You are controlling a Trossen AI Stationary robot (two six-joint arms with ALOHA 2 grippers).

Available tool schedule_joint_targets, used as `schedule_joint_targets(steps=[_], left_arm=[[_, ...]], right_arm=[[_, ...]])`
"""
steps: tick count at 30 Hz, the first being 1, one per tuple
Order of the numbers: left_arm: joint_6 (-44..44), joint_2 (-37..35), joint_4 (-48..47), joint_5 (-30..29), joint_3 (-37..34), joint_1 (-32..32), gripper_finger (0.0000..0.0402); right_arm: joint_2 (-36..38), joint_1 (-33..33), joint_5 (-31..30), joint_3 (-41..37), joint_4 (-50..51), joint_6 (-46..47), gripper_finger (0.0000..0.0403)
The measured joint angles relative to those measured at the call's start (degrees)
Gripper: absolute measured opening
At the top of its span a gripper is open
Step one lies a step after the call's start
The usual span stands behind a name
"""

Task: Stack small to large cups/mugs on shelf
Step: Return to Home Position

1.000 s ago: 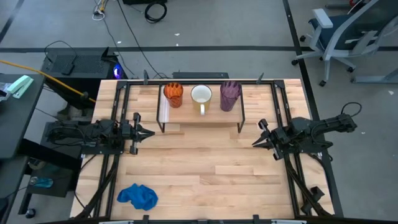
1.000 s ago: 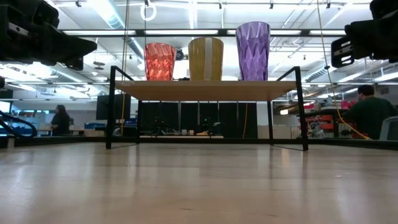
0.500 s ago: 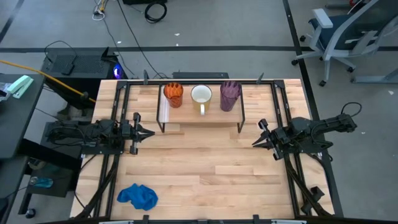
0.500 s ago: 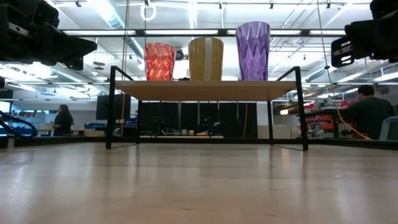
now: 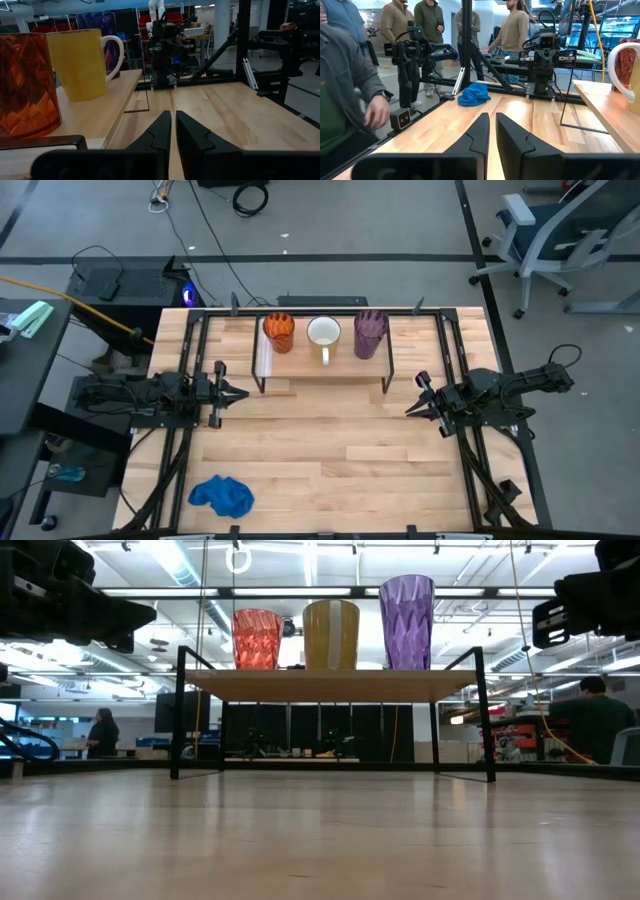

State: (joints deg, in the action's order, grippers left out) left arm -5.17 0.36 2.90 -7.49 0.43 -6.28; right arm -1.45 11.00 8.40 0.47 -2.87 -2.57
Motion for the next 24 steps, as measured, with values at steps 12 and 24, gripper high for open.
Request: schedule_joint_targets(steps=[12, 24], left_arm=[[0.00, 0.00, 0.02, 0.00, 0.00, 0.00, 0.0024], [-0.02, 0.00, 0.04, 0.00, 0.00, 0.00, 0.0036]], right_arm=[[0.00, 0.00, 0.00, 0.00, 0.00, 0.02, 0.0039], [0.00, 0.00, 0.00, 0.00, 0.00, 0.02, 0.0039]])
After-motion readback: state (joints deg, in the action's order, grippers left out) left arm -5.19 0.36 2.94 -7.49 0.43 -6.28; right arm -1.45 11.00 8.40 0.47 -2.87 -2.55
